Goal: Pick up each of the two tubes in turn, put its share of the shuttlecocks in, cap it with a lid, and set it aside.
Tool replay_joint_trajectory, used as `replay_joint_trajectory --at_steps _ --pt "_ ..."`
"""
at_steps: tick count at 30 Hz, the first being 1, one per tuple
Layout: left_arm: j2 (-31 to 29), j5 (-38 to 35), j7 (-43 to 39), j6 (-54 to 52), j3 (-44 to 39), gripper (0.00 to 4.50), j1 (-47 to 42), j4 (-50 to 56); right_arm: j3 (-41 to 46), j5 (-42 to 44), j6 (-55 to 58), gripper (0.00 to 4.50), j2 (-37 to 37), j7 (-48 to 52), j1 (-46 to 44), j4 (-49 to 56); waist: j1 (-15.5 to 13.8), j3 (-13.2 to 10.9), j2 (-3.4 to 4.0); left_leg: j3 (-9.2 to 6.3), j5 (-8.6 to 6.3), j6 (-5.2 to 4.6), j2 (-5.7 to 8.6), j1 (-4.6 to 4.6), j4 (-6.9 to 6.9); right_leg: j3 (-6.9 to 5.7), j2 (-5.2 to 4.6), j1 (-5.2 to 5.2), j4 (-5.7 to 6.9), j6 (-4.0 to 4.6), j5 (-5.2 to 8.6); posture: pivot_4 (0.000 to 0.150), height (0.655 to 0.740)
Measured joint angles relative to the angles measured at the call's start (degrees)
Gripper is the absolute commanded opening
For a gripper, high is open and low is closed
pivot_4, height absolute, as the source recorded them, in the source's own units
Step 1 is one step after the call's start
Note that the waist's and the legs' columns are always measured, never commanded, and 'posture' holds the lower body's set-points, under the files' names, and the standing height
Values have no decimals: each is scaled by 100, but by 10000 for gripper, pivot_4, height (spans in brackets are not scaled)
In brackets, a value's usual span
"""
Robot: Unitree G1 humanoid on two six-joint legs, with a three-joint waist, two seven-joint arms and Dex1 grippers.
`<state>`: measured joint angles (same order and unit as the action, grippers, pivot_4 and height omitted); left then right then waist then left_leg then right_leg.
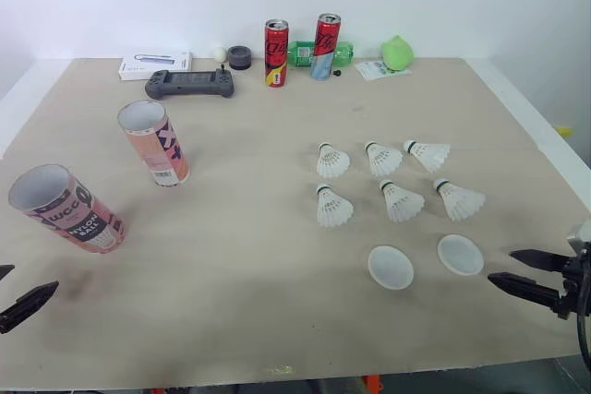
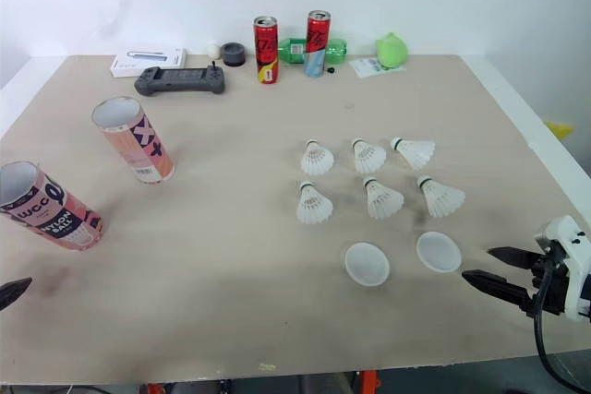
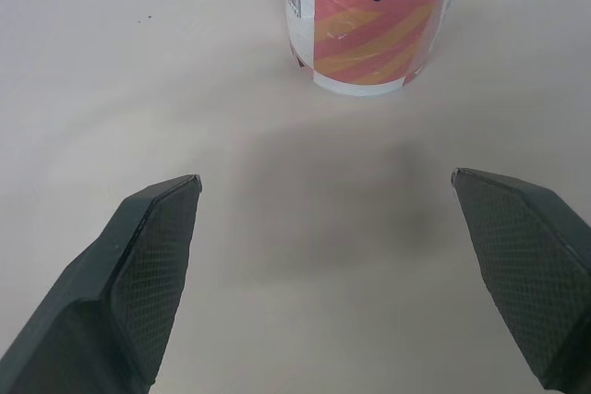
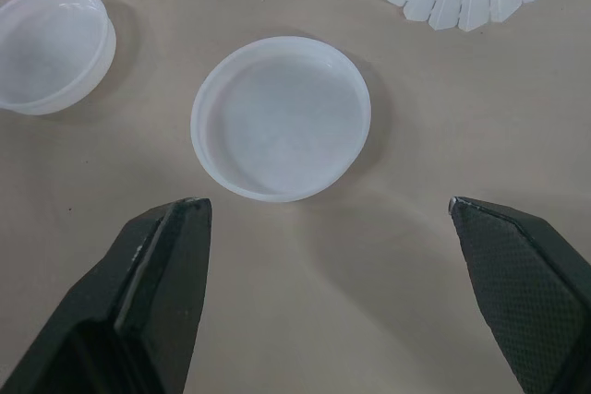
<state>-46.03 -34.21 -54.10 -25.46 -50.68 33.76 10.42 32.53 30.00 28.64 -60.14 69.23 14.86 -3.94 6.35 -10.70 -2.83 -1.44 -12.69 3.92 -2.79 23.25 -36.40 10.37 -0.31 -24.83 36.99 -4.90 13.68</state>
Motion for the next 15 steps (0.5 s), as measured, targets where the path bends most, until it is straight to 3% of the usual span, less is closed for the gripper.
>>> replay_joint_trajectory --at_steps 15 --pt "0 171 169 -251 0 45000 -232 -50 4 35 354 44263 0 -89 -123 246 -26 3 -2 0 0 -1 -1 -3 -2 0 1 5 5 0 0 1500 7400"
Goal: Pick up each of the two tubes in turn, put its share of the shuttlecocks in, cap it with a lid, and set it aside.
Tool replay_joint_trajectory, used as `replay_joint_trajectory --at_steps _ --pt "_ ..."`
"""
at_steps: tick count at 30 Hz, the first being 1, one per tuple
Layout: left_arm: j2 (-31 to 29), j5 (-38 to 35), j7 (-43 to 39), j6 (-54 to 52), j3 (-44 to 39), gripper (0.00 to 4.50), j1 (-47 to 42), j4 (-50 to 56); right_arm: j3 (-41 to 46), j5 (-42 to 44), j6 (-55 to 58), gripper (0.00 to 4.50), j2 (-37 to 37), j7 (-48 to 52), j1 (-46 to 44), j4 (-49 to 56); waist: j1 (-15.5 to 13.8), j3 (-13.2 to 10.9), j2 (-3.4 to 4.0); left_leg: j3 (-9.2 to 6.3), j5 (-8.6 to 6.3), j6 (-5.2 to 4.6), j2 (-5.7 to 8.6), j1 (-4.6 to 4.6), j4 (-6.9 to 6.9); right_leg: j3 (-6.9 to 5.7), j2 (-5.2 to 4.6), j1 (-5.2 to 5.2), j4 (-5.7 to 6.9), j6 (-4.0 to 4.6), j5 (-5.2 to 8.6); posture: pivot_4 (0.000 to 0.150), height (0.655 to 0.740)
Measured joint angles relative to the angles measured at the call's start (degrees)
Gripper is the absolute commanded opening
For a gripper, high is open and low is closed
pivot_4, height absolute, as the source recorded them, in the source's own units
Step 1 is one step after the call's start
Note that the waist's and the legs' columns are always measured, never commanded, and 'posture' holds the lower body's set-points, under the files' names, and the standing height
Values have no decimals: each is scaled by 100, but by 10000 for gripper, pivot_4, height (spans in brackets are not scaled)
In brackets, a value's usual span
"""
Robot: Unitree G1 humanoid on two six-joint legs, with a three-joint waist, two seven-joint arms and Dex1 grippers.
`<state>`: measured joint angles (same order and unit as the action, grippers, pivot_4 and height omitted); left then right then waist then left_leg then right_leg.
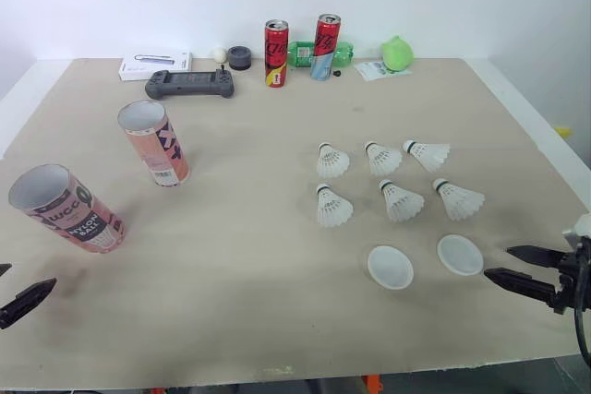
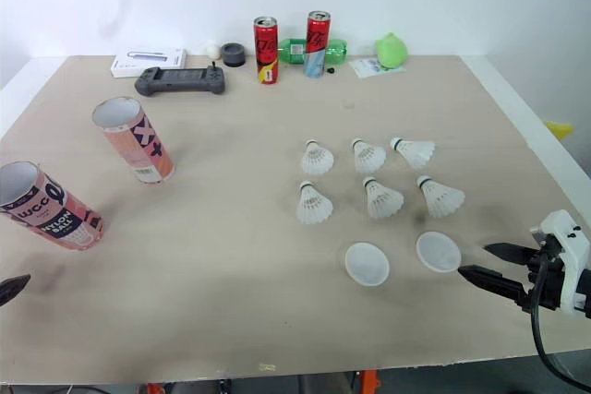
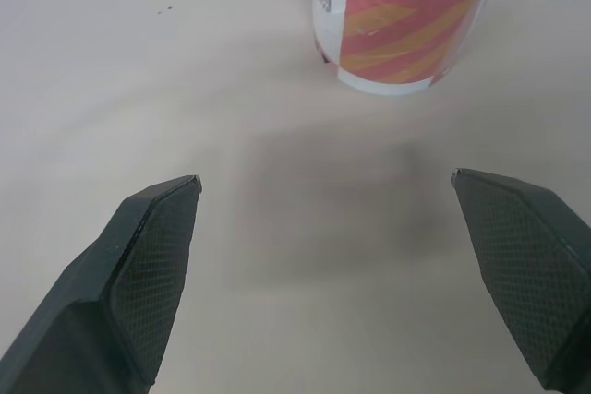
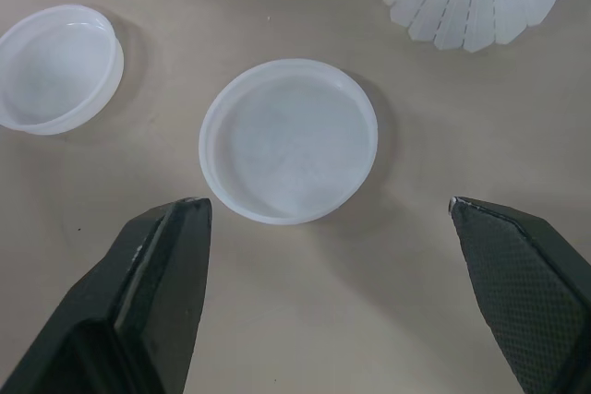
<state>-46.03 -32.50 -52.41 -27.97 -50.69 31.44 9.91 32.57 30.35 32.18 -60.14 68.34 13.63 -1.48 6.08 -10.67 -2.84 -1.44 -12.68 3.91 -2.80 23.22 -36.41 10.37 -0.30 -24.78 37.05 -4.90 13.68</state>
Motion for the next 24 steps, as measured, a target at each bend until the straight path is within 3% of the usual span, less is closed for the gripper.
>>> replay_joint_trajectory --at_steps 9,13,20,24 --pt "3 93 70 1 0 45000 -154 1 29 64 102 44263 18 -9 -21 85 -2 1 1 0 0 0 0 -1 -2 0 0 3 3 0 0 1500 7400" --pt "313 -4 190 107 -58 45000 -316 114 155 562 532 44263 93 -11 -197 755 3 9 16 1 0 0 -3 -5 -4 1 2 6 8 -3 -1 1500 7400" --pt "1807 -207 987 534 28 45000 -445 886 -325 2796 1690 44263 293 -1227 -2335 3115 8 18 3 -19 5 -7 -11 -27 -14 -7 18 41 11 -12 -7 1500 7400" --pt "2338 94 1467 933 513 45000 -578 980 -1399 3045 1751 44263 879 -1871 -3248 3535 -56 49 -47 -30 7 -10 -7 -16 -25 -18 12 48 6 1 -9 1500 7400"
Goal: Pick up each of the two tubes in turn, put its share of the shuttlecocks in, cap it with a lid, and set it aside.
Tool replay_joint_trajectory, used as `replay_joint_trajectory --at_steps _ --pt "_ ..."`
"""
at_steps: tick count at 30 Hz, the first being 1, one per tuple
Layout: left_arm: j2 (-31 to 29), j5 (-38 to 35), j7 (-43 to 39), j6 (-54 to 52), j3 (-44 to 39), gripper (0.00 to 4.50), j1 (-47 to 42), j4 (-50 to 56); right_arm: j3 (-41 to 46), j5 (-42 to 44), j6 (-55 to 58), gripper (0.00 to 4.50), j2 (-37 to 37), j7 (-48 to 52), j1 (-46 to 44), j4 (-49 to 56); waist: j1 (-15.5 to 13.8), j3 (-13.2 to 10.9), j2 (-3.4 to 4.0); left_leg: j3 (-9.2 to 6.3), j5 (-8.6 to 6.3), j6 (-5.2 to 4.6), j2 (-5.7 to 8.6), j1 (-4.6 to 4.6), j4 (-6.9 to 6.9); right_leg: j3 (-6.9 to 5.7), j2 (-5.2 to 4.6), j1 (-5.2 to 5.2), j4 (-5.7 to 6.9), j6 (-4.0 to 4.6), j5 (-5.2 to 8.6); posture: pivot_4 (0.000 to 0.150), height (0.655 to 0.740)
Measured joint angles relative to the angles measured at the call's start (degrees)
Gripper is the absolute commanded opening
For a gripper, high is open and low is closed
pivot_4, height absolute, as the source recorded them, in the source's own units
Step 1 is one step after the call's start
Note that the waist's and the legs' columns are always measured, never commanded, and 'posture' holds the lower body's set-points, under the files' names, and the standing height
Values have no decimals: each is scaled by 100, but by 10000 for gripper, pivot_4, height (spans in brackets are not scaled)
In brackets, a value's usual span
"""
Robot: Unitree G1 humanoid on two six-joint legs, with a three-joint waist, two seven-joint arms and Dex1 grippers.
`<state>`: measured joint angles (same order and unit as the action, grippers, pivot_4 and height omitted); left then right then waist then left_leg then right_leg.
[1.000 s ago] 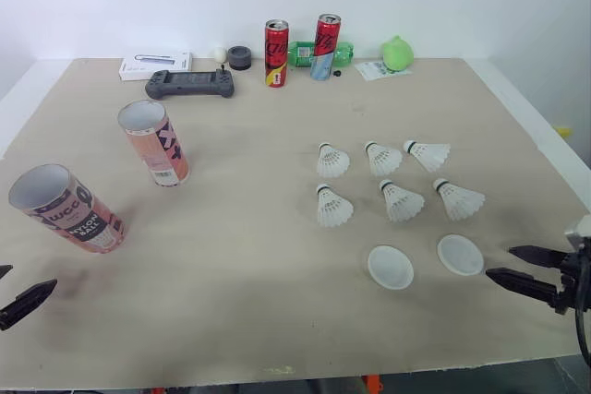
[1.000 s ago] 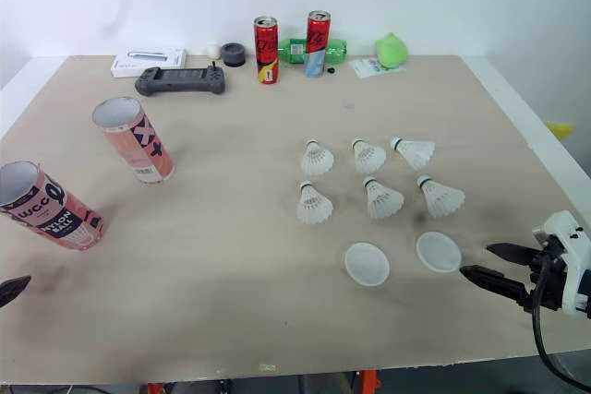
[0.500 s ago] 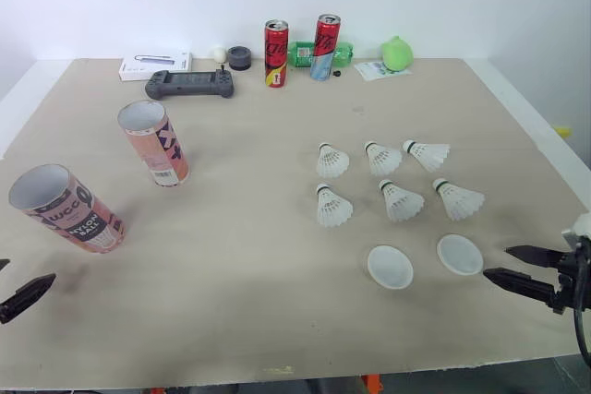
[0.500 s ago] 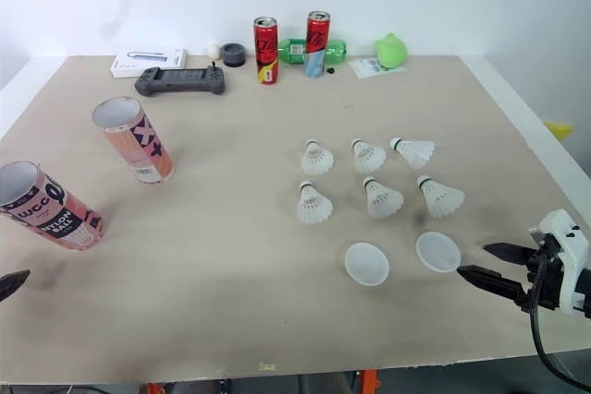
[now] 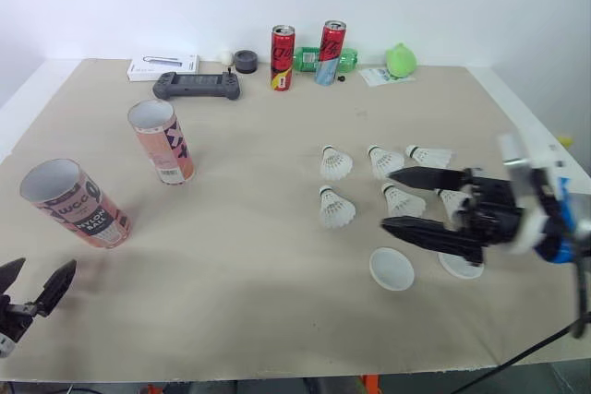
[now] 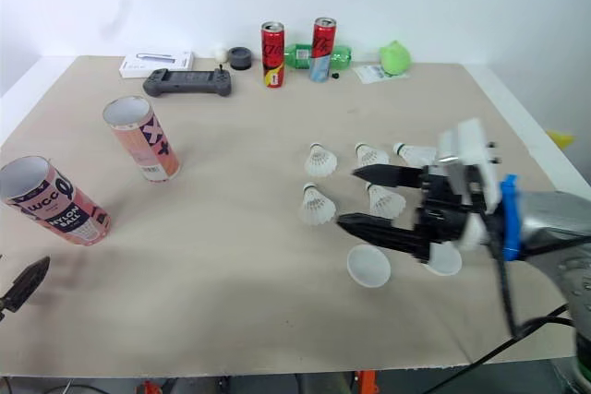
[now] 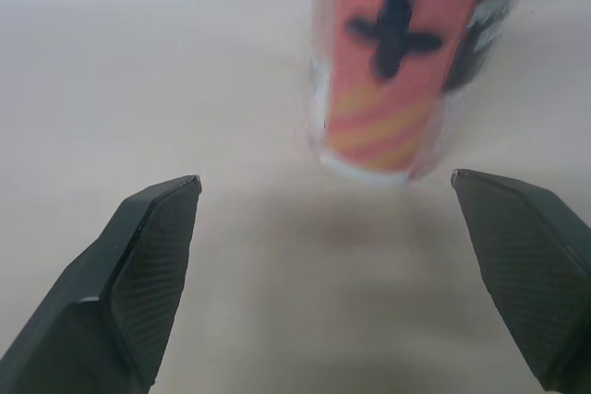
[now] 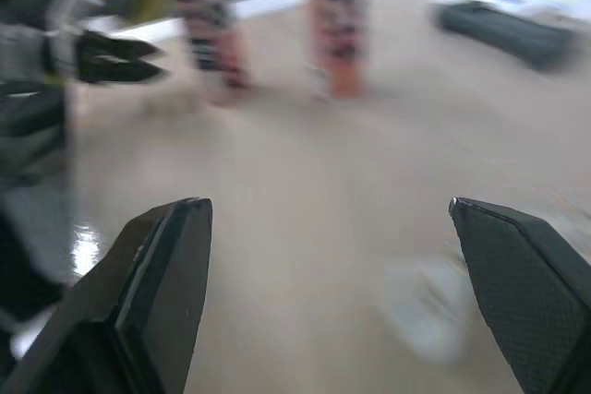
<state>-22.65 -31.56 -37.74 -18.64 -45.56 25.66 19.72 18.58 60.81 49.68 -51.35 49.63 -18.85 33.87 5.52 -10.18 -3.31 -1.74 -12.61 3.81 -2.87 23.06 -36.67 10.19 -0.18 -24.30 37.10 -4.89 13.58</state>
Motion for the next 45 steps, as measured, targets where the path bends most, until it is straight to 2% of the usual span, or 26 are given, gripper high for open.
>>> replay_joint_trajectory --at_steps 2,6,12,26,34,36,45 --pt "199 333 166 357 502 45000 -260 -18 -573 -65 -87 44263 315 -115 -388 68 -28 3 1 -3 5 -3 6 9 -7 1 -4 3 0 0 -8 1500 7400" --pt "410 812 602 787 1107 45000 -680 -189 -1332 -513 -327 44263 555 -41 -510 53 -53 16 -20 -5 5 -3 4 11 -7 0 -2 3 0 -2 -11 1500 7400" --pt "509 1133 1047 997 1536 45000 -860 -226 -1886 -1167 -839 44263 961 242 -506 -356 -58 17 -17 -6 4 -4 -2 7 -2 -3 5 1 3 -24 -23 1500 7400" --pt "134 1137 1462 1015 1721 45000 -2246 -1421 -2090 -1692 -1282 44263 1327 505 -545 -687 -74 17 -15 -9 21 -22 -3 5 -1 -5 9 2 4 -35 -41 1500 7400" --pt "109 1137 1483 1147 1862 45000 -2428 -1885 -2090 -1767 -1281 44263 1361 494 -507 -685 -83 17 -15 -12 21 -22 -3 7 2 -5 10 2 4 -35 -41 1500 7400" --pt "110 1137 1484 1208 1862 39934 -2428 -1910 -2090 -1773 -1281 45000 1363 489 -504 -683 -83 17 -15 -12 21 -22 -3 7 1 -5 10 2 4 -36 -41 1500 7400" --pt "102 1144 1500 1319 1866 39934 -2366 -1913 -2090 -1771 -1272 45000 1383 432 -466 -668 -83 17 -14 -12 21 -22 -3 6 1 -5 10 2 4 -35 -41 1500 7400"
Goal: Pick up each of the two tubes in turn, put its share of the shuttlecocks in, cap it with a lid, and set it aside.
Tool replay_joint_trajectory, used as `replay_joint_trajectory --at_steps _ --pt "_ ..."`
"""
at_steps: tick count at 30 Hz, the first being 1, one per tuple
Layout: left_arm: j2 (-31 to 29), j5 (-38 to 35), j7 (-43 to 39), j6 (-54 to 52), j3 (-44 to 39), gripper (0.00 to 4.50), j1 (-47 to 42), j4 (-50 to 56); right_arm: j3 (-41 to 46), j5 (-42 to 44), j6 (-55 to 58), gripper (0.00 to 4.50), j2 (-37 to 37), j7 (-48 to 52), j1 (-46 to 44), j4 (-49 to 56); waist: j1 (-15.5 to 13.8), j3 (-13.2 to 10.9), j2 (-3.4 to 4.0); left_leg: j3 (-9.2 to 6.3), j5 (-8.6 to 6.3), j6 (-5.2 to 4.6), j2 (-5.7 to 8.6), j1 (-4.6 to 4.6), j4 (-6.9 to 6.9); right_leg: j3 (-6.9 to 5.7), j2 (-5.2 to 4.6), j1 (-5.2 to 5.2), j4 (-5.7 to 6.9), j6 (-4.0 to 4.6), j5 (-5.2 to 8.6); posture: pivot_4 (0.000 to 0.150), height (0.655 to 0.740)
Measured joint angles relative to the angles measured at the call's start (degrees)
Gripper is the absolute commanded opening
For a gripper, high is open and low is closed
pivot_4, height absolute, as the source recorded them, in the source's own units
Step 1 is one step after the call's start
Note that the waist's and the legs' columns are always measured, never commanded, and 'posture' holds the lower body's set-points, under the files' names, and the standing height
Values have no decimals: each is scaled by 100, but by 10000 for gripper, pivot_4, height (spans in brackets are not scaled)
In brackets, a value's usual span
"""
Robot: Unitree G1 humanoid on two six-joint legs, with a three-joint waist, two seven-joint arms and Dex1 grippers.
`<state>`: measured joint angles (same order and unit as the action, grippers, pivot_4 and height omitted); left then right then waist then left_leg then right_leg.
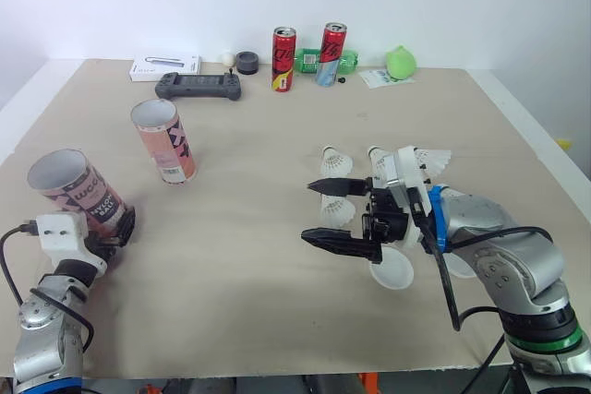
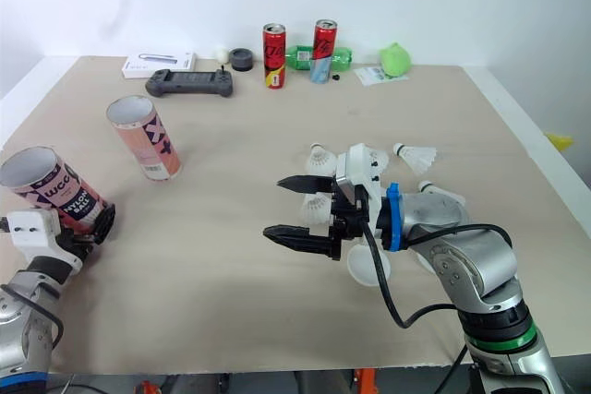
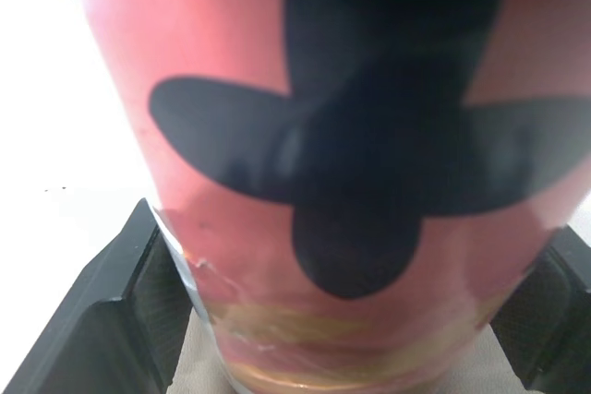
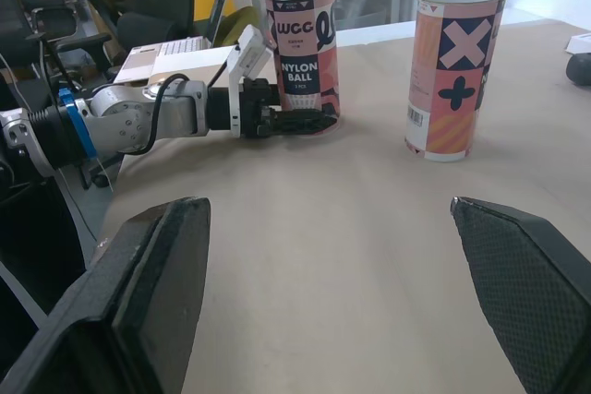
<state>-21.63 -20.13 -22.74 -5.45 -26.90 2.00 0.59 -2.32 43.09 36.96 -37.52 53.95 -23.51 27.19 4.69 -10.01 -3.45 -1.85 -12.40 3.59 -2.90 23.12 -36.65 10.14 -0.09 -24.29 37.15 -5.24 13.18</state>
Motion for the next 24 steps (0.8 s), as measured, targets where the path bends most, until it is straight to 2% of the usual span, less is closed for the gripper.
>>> replay_joint_trajectory --at_steps 8,10,12,17,20,24 --pt "-40 130 -8 185 34 39934 34 -51 12 -13 2 45000 26 -186 174 100 -1 0 -1 0 0 0 0 0 1 0 0 0 0 1 2 1500 7400" --pt "-270 496 -9 497 189 39934 141 -38 55 -76 3 45000 80 -464 569 284 -11 5 -8 -7 -1 2 0 1 7 -3 1 -1 -1 5 8 1500 7400" --pt "-692 1251 69 1016 363 39934 321 10 171 -73 110 45000 96 -863 1222 549 -21 4 -7 -7 -4 6 1 7 12 -3 0 -6 0 15 15 1500 7400" --pt "-1288 2690 479 1846 536 39934 458 451 416 -261 486 45000 283 -2009 1984 979 -26 6 -9 0 -5 9 2 7 11 -3 -9 -6 -5 36 24 1500 7400" --pt "-1391 3167 637 2123 686 39934 438 583 260 -626 558 45000 691 -2680 2060 936 -2 4 0 10 -2 8 2 -4 10 -2 -11 -6 -5 30 16 1500 7400" --pt "-1367 3402 712 2146 944 39934 353 582 -37 -1105 514 45000 1160 -3150 1800 453 9 2 3 8 6 0 -4 -4 10 -3 -6 -8 -4 27 9 1500 7400"
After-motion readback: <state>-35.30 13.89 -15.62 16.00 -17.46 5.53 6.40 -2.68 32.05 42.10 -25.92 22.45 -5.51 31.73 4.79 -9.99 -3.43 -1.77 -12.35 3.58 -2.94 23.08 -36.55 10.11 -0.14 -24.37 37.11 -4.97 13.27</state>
